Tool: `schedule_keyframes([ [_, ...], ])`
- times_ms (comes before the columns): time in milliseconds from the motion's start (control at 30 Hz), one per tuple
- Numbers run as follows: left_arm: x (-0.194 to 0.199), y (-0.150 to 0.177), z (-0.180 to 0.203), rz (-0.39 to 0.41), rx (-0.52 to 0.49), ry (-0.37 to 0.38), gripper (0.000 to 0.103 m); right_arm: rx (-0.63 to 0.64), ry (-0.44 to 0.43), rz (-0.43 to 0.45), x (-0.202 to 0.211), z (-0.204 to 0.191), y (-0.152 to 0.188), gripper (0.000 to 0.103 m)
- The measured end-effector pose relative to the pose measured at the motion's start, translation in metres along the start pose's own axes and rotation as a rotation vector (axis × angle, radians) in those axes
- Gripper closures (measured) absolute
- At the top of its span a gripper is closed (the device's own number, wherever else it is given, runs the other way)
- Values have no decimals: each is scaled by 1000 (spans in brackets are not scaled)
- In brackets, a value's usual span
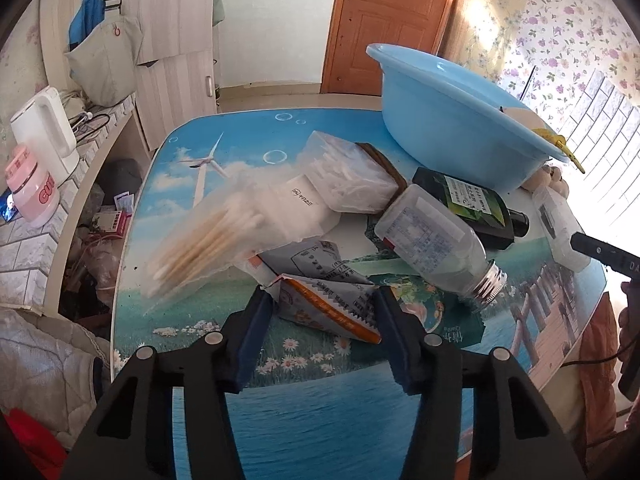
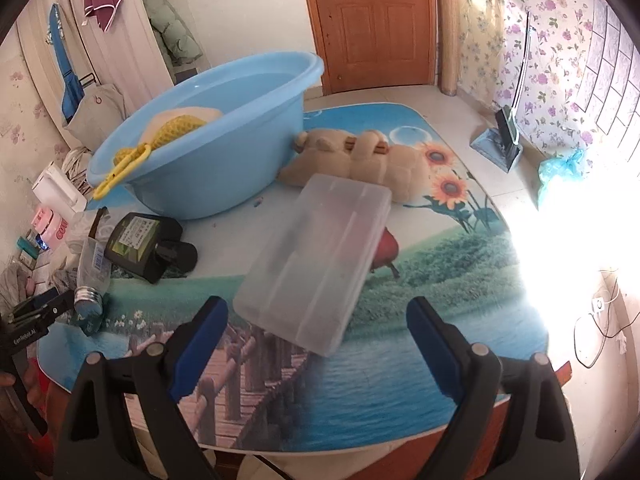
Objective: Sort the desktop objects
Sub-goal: 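Grasp the clear plastic lid with the right gripper while the left gripper grasps the snack wrapper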
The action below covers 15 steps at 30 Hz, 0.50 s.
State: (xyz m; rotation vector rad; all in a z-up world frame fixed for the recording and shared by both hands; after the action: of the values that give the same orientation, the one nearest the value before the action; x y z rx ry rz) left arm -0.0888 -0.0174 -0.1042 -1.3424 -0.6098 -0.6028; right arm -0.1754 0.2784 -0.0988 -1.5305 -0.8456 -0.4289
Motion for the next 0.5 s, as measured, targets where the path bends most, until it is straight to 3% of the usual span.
schedule_keyframes([
  [500, -1, 1, -2, -5, 12, 11, 49, 18, 75, -40, -42, -4, -10, 11],
])
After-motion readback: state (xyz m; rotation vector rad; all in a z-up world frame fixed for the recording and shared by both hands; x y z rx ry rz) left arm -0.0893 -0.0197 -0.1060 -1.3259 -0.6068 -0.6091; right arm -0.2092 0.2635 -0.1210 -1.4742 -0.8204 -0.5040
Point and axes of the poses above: each gripper's, at about its wrist camera, not at the fingertips, and x roughly against the way its jaws point, z to its right, y to its underside, the point moved 5 cm from there along -x, roughly the way its jaws point, and after that the axes turned 8 degrees about z, right-handed, at the moved point
